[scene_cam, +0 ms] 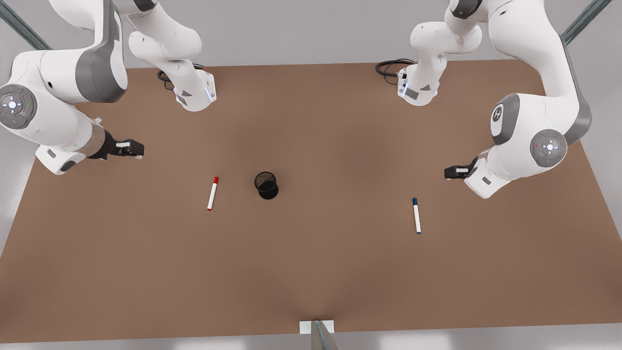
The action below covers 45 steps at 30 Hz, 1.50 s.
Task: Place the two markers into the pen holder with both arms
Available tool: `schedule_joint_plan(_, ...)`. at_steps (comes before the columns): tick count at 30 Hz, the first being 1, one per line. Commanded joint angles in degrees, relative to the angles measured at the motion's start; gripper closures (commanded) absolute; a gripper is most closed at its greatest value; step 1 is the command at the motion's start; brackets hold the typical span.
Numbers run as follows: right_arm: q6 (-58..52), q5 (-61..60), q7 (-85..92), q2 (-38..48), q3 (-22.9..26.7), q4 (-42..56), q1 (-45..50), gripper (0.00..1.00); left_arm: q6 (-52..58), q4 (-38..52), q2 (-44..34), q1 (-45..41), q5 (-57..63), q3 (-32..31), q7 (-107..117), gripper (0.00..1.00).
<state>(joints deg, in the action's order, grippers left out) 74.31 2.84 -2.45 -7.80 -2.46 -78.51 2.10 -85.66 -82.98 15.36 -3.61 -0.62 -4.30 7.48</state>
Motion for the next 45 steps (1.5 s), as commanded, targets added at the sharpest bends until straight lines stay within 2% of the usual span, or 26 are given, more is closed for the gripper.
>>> schedule_joint_plan(1, 1.5, 0.0, -1.1, 0.0, 0.0, 0.0, 0.0, 0.00, -1.4, 0.0, -0.1, 0.0, -0.3, 0.0, 2.7, 0.00)
schedule_joint_plan(3, 3.6, 0.7, -1.2, -2.7, -0.4, 0.3, 0.7, 0.00, -1.8, 0.5, 1.6, -1.1, -0.3, 0.0, 2.8, 0.00)
schedule_joint_plan(4, 9.1, 1.0, -1.8, -5.9, -0.5, 0.5, 2.6, 0.00, -3.8, 0.5, 2.5, -1.5, -0.3, 0.0, 2.8, 0.00)
schedule_joint_plan(5, 12.4, 1.0, -4.0, -11.4, -0.4, 4.8, 5.4, 0.00, -6.4, 1.1, 5.6, -2.9, 0.2, 0.1, 3.3, 0.00)
schedule_joint_plan(8, 21.5, 0.9, -15.2, -20.5, -0.5, 7.6, 9.2, 0.00, -17.2, 1.3, 12.6, -3.7, 0.3, 0.2, 3.9, 0.00)
schedule_joint_plan(11, 29.0, 0.3, -27.1, -26.0, -0.5, 7.3, 12.6, 0.00, -23.2, -0.2, 15.8, -3.6, -0.3, 2.2, 3.9, 0.00)
schedule_joint_plan(15, 40.0, -0.6, -28.9, -26.3, -0.5, -0.9, 12.6, 0.00, -30.5, -3.3, 18.4, -3.7, -0.5, 2.2, 3.9, 0.00)
schedule_joint_plan(17, 42.7, -0.7, -29.0, -23.1, -0.5, -7.3, 12.2, 0.00, -34.2, -6.0, 19.2, -3.9, -0.4, 2.1, 3.8, 0.00)
schedule_joint_plan(21, 49.7, -1.0, -28.2, -16.5, -0.6, -19.8, 9.9, 0.00, -34.7, -8.3, 21.6, -4.2, -0.4, 2.1, 3.7, 0.00)
schedule_joint_plan(25, 52.6, -2.8, -28.1, -13.3, -0.5, -27.6, 8.8, 0.00, -40.1, -13.6, 21.9, -4.3, -0.3, 2.1, 3.8, 0.00)
schedule_joint_plan(29, 53.6, -3.0, -28.2, -13.1, -0.4, -32.4, 7.2, 0.00, -43.5, -14.8, 23.9, -4.2, -0.3, 2.1, 3.8, 0.00)
schedule_joint_plan(32, 56.0, -3.0, -28.0, -13.1, -0.5, -36.0, 6.7, 0.00, -44.3, -14.8, 24.4, -4.0, -0.3, 2.2, 3.8, 0.05)
schedule_joint_plan(35, 56.8, -3.0, -28.1, -14.4, -0.5, -36.3, 6.8, 0.00, -44.2, -15.1, 24.7, -3.9, -0.3, 2.2, 3.8, 0.05)
schedule_joint_plan(36, 57.9, -2.9, -28.1, -14.4, -0.5, -37.3, 6.9, 0.00, -43.9, -15.2, 24.7, -3.9, -0.3, 2.2, 3.8, 0.07)
schedule_joint_plan(40, 59.8, -3.0, -28.0, -16.4, -0.5, -39.0, 6.7, 0.00, -43.8, -15.7, 24.5, -3.9, -0.3, 2.2, 3.9, 0.37)
schedule_joint_plan(41, 60.4, -3.1, -28.0, -17.5, -0.5, -39.0, 6.1, 0.00, -43.9, -15.7, 24.6, -3.9, -0.3, 2.2, 3.9, 0.40)
schedule_joint_plan(45, 61.3, -3.1, -28.0, -19.5, -0.5, -38.6, 6.1, 0.00, -44.0, -15.7, 25.3, -3.9, -0.3, 2.7, 3.4, 0.41)
